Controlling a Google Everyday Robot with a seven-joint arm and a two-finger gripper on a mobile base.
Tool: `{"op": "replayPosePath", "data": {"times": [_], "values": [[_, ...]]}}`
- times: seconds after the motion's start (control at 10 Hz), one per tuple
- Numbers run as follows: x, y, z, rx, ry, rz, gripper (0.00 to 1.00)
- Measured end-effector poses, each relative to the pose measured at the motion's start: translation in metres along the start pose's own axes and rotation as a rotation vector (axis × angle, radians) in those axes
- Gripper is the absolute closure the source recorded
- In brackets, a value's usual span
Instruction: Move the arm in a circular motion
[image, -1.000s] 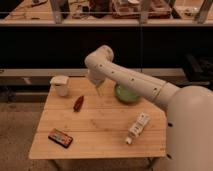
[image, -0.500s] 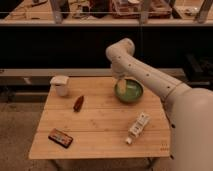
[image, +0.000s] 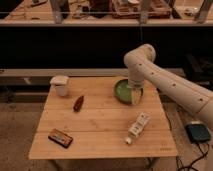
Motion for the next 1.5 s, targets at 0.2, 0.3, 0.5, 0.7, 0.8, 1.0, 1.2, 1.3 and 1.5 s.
{"op": "replayPosePath", "data": {"times": [0.2, 0.3, 0.5, 0.7, 0.8, 1.0, 1.2, 1.3, 1.5], "values": [[0.0, 0.066, 0.002, -0.016, 0.019, 0.026, 0.2], [0.003, 0.095, 0.002, -0.018, 0.035, 0.032, 0.2], [-0.006, 0.14, -0.005, -0.022, 0.053, 0.01, 0.2], [-0.034, 0.162, -0.009, -0.022, 0.035, -0.045, 0.2], [-0.075, 0.169, -0.006, -0.026, -0.014, -0.11, 0.2], [-0.14, 0.171, 0.005, -0.035, -0.1, -0.204, 0.2], [-0.21, 0.161, 0.023, -0.041, -0.181, -0.314, 0.2], [-0.226, 0.15, 0.028, -0.037, -0.19, -0.342, 0.2], [-0.249, 0.113, 0.034, -0.03, -0.182, -0.37, 0.2]]}}
